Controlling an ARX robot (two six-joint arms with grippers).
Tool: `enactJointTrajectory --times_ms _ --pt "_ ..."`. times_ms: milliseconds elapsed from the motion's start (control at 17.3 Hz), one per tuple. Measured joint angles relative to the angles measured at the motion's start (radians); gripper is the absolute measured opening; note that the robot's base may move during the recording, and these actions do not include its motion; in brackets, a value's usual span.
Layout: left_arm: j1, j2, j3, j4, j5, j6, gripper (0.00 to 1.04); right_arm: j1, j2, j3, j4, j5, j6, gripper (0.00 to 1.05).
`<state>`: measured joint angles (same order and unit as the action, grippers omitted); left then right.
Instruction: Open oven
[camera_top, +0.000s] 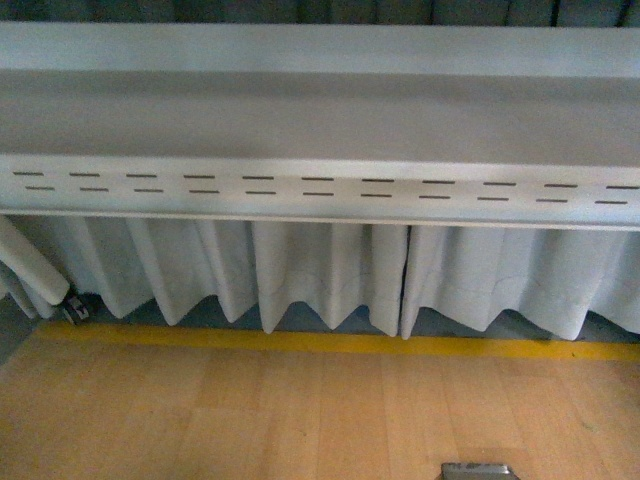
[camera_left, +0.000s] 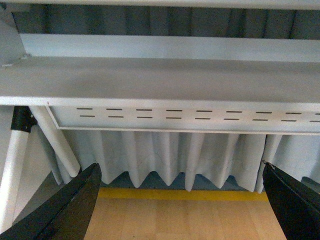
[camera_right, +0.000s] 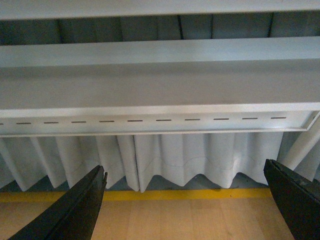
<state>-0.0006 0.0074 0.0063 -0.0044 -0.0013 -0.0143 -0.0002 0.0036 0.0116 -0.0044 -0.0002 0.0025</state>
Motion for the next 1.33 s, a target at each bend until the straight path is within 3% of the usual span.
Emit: enactJointTrajectory --times_ms 1328 --pt "0.000 0.000 0.000 0.004 0.001 0.004 0.98 0.000 0.001 0.000 0.005 0.000 -0.003 0.98"
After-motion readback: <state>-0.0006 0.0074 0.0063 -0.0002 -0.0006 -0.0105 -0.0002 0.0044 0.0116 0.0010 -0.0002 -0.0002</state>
